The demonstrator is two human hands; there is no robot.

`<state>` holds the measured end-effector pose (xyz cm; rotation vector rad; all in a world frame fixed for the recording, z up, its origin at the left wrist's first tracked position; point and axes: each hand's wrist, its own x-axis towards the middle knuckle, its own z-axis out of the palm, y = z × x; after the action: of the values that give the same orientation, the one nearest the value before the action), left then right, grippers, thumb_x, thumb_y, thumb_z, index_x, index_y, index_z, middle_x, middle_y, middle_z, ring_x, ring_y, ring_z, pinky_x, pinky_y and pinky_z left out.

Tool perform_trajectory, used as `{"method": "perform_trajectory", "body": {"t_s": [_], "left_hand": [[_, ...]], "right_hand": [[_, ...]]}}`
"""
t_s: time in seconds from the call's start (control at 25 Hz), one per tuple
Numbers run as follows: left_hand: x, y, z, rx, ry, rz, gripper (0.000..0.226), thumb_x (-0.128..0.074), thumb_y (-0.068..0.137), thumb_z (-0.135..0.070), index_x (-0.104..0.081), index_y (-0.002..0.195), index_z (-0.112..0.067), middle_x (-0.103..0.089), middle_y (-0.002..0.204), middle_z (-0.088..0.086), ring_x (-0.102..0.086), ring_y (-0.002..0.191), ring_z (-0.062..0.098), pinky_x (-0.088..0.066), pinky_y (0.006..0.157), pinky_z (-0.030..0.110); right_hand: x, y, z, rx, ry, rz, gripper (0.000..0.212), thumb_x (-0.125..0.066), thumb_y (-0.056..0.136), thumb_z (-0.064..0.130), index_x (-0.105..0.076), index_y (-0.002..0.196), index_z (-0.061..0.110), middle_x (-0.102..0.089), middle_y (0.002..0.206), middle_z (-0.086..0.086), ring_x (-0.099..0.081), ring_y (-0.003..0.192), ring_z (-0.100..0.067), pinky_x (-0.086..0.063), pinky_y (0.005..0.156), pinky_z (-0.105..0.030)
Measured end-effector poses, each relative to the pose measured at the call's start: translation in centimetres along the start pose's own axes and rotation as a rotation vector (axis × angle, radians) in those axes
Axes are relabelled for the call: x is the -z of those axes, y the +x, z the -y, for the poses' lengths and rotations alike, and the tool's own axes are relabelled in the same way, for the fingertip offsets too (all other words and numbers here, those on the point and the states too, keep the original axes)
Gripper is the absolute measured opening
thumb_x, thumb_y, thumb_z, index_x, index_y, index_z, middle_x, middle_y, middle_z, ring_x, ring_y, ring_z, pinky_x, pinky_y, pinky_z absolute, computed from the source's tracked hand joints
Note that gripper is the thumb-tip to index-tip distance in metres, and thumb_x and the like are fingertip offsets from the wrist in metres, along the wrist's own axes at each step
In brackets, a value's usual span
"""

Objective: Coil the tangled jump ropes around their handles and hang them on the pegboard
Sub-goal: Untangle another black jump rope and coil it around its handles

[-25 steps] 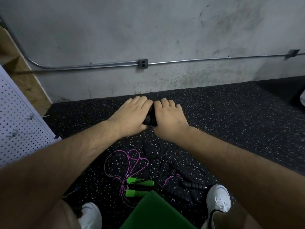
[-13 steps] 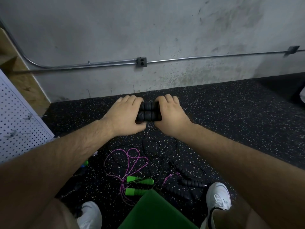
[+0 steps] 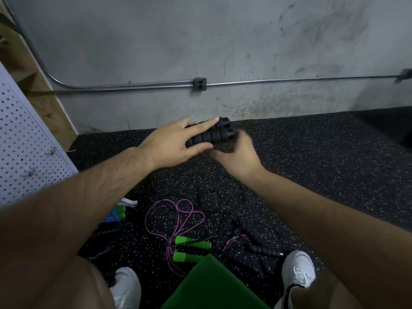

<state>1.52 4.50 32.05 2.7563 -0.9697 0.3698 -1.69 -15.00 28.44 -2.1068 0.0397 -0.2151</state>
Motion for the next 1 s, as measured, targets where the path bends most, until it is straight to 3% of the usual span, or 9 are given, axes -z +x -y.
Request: {"method": "perform_trajectory", "body": {"t_s": [0.08, 0.16, 0.32, 0.44, 0.52, 0.68, 0.84, 0.92, 1.0], "left_hand": [[0.1, -0.1, 0.4, 0.030, -0.047, -0.005, 0.065, -0.025, 0.085, -0.077, 0.000, 0.145, -0.067, -0.041, 0.099, -0.009, -0.046, 0.087, 0.009, -0.031, 0.059, 0.018], [-0.1, -0.1, 0.7, 0.045, -0.079, 0.004, 0.066, -0.027, 0.085, -0.077, -0.004, 0.147, -0.066, -0.044, 0.100, -0.008, -0.047, 0.088, 0.009, -0.033, 0.061, 0.020], [-0.2, -0.2, 1.1, 0.055, -0.141, -0.002, 0.065, -0.035, 0.090, -0.073, -0.011, 0.149, -0.064, -0.049, 0.106, -0.006, -0.051, 0.092, 0.009, -0.041, 0.067, 0.024], [0.0, -0.4, 2.0, 0.050, -0.157, -0.034, 0.062, -0.039, 0.094, -0.070, -0.012, 0.150, -0.063, -0.052, 0.109, -0.004, -0.054, 0.092, 0.010, -0.048, 0.075, 0.028], [0.2, -0.7, 3.2, 0.063, -0.162, -0.058, 0.061, -0.040, 0.094, -0.069, -0.014, 0.149, -0.063, -0.052, 0.108, -0.005, -0.053, 0.094, 0.010, -0.047, 0.079, 0.029], [0.7, -2.1, 5.8, 0.088, -0.208, -0.089, 0.061, -0.042, 0.092, -0.071, -0.017, 0.147, -0.065, -0.054, 0.103, -0.007, -0.054, 0.096, 0.012, -0.050, 0.092, 0.037], [0.9, -3.5, 6.7, 0.026, -0.221, -0.082, 0.061, -0.039, 0.090, -0.075, -0.017, 0.146, -0.068, -0.052, 0.099, -0.014, -0.053, 0.088, 0.008, -0.051, 0.082, 0.036], [0.9, -4.2, 7.2, -0.026, -0.121, -0.038, 0.060, -0.035, 0.090, -0.076, -0.010, 0.144, -0.071, -0.053, 0.104, -0.009, -0.054, 0.087, 0.010, -0.052, 0.077, 0.036], [0.8, -4.4, 7.4, -0.102, 0.026, 0.015, 0.059, -0.028, 0.092, -0.077, -0.004, 0.145, -0.071, -0.053, 0.113, -0.005, -0.053, 0.085, 0.009, -0.051, 0.073, 0.032]], "right_hand": [[-2.2, -0.3, 0.4, -0.047, -0.039, 0.246, 0.069, -0.077, 0.084, 0.030, -0.044, 0.143, 0.015, -0.054, 0.138, -0.001, -0.055, 0.119, -0.016, -0.045, 0.086, -0.022], [-5.4, -0.9, 1.4, -0.017, -0.007, 0.435, 0.071, -0.076, 0.087, 0.032, -0.041, 0.146, 0.015, -0.051, 0.143, -0.002, -0.051, 0.126, -0.017, -0.041, 0.094, -0.026], [-11.9, -1.6, 2.8, 0.062, 0.012, 0.559, 0.078, -0.077, 0.085, 0.044, -0.043, 0.148, 0.014, -0.049, 0.148, -0.006, -0.045, 0.136, -0.020, -0.035, 0.100, -0.024], [-15.2, -1.2, 2.9, 0.129, 0.085, 0.555, 0.036, -0.064, 0.096, 0.036, -0.063, 0.124, 0.014, -0.069, 0.112, 0.002, -0.062, 0.101, 0.000, -0.043, 0.087, -0.021], [-15.7, -0.6, 2.9, 0.126, 0.065, 0.569, 0.026, -0.051, 0.104, 0.030, -0.067, 0.106, 0.010, -0.071, 0.087, 0.007, -0.061, 0.073, 0.005, -0.043, 0.072, -0.020], [-12.0, 0.4, 2.4, 0.112, -0.099, 0.663, 0.033, -0.049, 0.104, 0.037, -0.063, 0.098, 0.008, -0.076, 0.087, -0.005, -0.060, 0.059, 0.006, -0.041, 0.067, -0.023], [-4.8, 2.5, 1.4, -0.027, -0.031, 0.877, 0.031, -0.054, 0.101, 0.042, -0.063, 0.096, 0.012, -0.057, 0.064, 0.002, -0.056, 0.057, -0.012, -0.049, 0.087, -0.031], [-1.0, 3.3, 1.3, -0.101, 0.030, 0.888, 0.030, -0.057, 0.100, 0.037, -0.066, 0.103, 0.009, -0.044, 0.063, 0.005, -0.041, 0.054, -0.013, -0.051, 0.066, -0.032], [2.1, 3.6, 1.6, -0.068, -0.095, 0.778, 0.026, -0.059, 0.099, 0.036, -0.072, 0.101, 0.014, -0.043, 0.063, 0.006, -0.038, 0.054, -0.011, -0.038, 0.056, -0.029]]}}
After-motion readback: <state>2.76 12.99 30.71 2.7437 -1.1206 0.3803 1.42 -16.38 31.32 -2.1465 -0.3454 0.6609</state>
